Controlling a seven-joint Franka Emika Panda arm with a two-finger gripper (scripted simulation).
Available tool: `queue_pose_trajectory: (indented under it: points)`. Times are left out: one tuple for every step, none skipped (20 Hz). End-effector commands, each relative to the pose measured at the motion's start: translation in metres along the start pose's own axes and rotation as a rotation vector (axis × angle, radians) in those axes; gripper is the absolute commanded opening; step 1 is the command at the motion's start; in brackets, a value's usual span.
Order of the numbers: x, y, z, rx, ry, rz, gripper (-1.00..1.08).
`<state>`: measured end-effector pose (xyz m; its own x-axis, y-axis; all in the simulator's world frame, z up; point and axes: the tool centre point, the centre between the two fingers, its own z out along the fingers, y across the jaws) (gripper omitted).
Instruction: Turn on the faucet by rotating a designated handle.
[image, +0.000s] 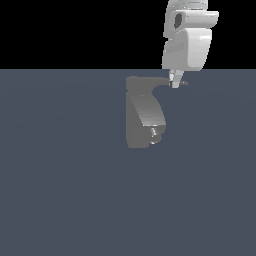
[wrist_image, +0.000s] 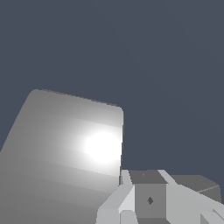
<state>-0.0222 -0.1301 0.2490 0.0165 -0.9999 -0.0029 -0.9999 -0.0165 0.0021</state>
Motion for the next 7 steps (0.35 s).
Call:
queue_pose_trajectory:
  points:
    - [0.020, -0.004, 0.000, 0.002, 0.003, 0.023, -1.00]
    - [0.024, -0.006, 0.000, 0.002, 0.003, 0.024, -1.00]
    - [0.027, -0.008, 0.000, 0.002, 0.003, 0.024, -1.00]
    - [0.030, -0.011, 0.000, 0.002, 0.003, 0.025, -1.00]
    - [0.033, -0.013, 0.000, 0.002, 0.003, 0.026, -1.00]
    - [0.036, -0.015, 0.000, 0.002, 0.003, 0.027, -1.00]
    - [0.036, -0.015, 0.000, 0.002, 0.003, 0.027, -1.00]
